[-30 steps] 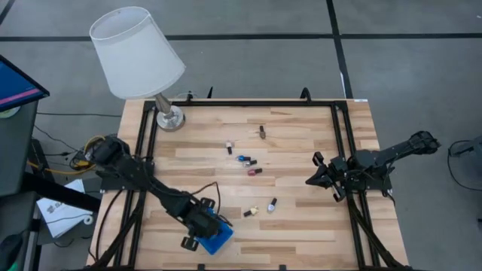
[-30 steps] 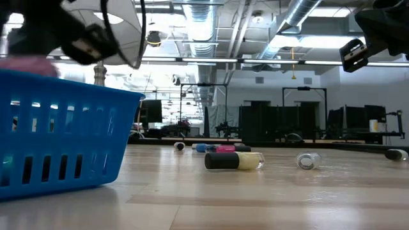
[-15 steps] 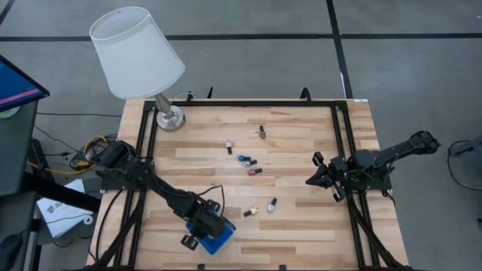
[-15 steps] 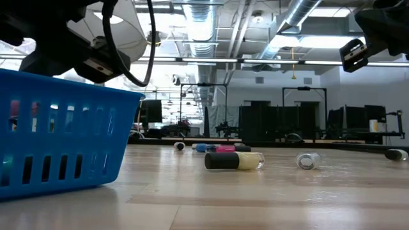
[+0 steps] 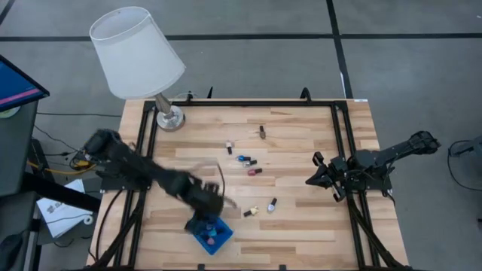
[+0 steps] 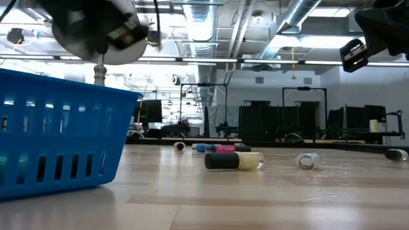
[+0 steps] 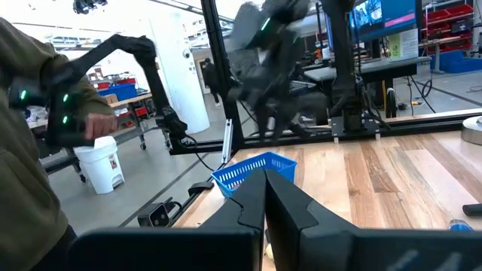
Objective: Pick & Place Nail Polish
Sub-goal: Put the top left white nail polish bottle in the blue bin
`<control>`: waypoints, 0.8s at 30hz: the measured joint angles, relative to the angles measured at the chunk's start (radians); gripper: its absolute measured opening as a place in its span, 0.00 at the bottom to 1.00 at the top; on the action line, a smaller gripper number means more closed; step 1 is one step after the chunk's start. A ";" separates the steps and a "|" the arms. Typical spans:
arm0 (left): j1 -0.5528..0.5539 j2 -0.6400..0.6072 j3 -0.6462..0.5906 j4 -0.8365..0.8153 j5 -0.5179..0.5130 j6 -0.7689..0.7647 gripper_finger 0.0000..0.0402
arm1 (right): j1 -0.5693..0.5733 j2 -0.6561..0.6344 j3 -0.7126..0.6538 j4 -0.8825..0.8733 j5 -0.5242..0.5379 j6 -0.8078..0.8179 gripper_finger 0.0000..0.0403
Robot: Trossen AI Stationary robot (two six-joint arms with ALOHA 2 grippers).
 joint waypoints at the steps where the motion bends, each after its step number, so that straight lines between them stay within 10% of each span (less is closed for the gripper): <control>1: 0.035 -0.038 0.000 -0.002 -0.038 -0.005 0.26 | 0.000 0.000 0.000 0.000 0.000 0.000 0.00; 12: 0.562 -0.178 0.001 0.108 -0.190 -0.206 0.26 | 0.000 0.000 0.000 0.000 0.000 0.000 0.00; 24: 0.619 0.108 0.000 0.237 -0.295 -0.624 0.45 | 0.000 0.000 0.000 0.002 0.000 0.000 0.00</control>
